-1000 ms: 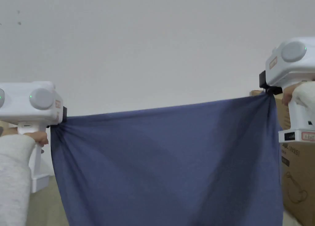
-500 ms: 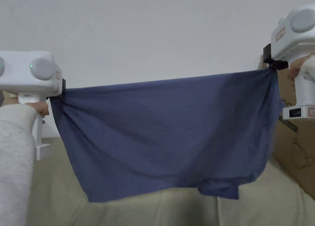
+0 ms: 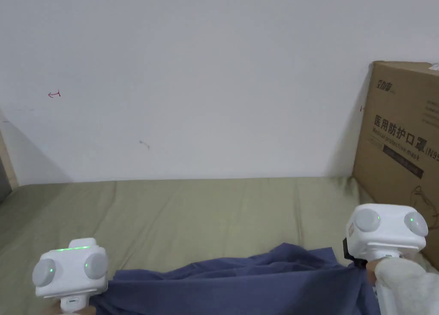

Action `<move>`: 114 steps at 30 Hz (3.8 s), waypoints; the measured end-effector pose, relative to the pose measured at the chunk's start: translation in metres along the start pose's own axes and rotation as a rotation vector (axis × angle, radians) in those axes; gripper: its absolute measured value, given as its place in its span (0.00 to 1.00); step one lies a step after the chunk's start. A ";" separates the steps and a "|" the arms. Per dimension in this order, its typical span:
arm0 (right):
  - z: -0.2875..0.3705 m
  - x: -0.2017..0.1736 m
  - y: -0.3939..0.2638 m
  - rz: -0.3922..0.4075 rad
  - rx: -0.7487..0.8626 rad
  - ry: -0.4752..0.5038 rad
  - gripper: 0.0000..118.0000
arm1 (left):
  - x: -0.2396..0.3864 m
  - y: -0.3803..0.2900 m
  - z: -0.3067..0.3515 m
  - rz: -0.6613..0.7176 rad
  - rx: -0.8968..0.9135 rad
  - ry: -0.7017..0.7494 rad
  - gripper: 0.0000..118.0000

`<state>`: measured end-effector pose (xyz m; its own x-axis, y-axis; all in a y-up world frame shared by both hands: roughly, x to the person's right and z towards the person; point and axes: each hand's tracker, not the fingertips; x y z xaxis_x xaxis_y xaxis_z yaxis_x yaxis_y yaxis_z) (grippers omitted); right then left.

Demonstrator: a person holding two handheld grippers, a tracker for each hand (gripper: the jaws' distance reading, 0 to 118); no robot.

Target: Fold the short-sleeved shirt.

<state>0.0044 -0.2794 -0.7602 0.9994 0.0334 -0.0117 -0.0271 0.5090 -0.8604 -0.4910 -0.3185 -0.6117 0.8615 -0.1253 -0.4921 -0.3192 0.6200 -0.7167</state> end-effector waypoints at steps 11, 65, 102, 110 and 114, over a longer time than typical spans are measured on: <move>0.053 0.037 -0.116 -0.032 0.056 0.083 0.02 | -0.043 -0.096 0.069 -0.056 0.051 -0.065 0.03; 0.215 0.081 -0.470 0.051 0.031 0.187 0.00 | -0.142 -0.383 0.268 -0.025 0.032 -0.140 0.57; 0.154 0.105 -0.436 0.136 -0.044 0.099 0.02 | -0.143 -0.373 0.220 -0.026 -0.075 -0.184 0.06; 0.192 0.106 -0.403 0.066 0.004 0.151 0.02 | -0.140 -0.346 0.239 -0.101 -0.035 -0.171 0.06; 0.186 0.104 -0.357 0.038 0.035 0.167 0.02 | -0.129 -0.307 0.237 -0.164 0.002 -0.167 0.06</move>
<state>0.1142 -0.2971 -0.3594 0.9875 -0.0881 -0.1310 -0.0633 0.5395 -0.8396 -0.4100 -0.3092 -0.2109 0.9553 -0.0944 -0.2802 -0.1691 0.6032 -0.7795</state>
